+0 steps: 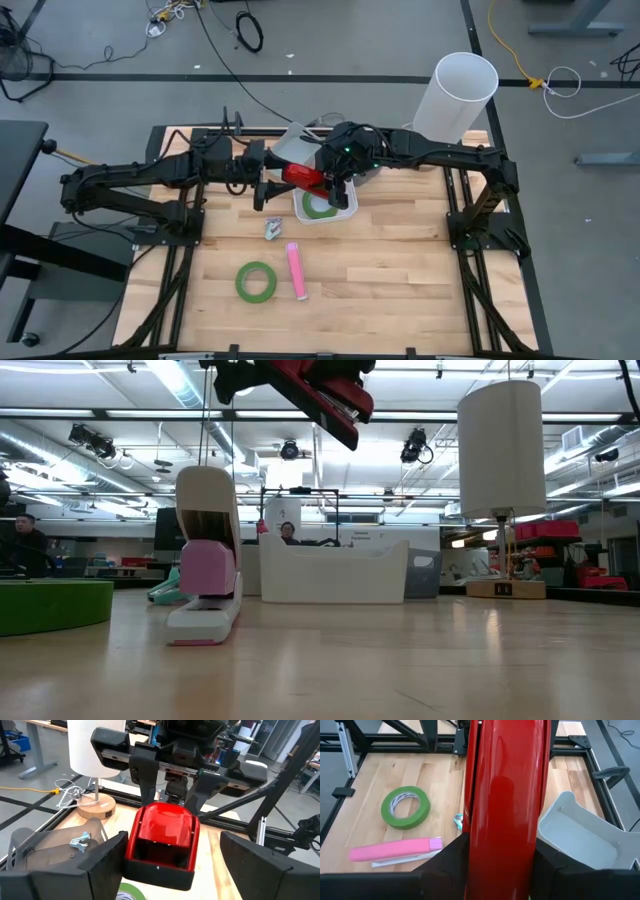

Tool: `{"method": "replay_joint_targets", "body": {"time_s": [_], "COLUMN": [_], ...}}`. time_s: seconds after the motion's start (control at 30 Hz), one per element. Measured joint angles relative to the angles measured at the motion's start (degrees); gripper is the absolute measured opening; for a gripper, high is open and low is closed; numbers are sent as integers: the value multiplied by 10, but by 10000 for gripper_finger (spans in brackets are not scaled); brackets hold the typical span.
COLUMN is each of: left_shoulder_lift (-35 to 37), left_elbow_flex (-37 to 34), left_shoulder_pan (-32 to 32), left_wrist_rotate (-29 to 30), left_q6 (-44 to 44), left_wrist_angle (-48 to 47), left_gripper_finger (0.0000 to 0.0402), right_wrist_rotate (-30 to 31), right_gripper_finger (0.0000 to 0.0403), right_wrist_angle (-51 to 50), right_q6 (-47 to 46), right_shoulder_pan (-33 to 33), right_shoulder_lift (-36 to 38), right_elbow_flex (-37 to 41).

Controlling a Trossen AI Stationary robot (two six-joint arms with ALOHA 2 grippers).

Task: Pick and place Stapler, Stapler remover, tape
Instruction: Put the red stapler into the gray bin

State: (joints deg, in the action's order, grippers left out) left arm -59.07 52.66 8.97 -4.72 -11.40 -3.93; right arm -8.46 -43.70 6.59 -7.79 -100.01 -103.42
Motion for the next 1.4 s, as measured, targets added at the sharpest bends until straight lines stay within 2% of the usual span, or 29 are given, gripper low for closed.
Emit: {"method": "replay_joint_targets", "body": {"time_s": [0.57,1.4], "left_shoulder_lift": [-14,-14], "left_elbow_flex": [0,0], "left_shoulder_pan": [0,0], "left_wrist_rotate": [-1,-5], "left_q6": [-6,2], "left_wrist_angle": [4,3], "left_gripper_finger": [208,201], "right_wrist_rotate": [-6,-4], "right_gripper_finger": [151,151], "right_wrist_angle": [-9,-10], "right_q6": [0,0], "right_shoulder_pan": [0,0], "right_shoulder_lift": [0,0], "right_elbow_flex": [0,0]}}
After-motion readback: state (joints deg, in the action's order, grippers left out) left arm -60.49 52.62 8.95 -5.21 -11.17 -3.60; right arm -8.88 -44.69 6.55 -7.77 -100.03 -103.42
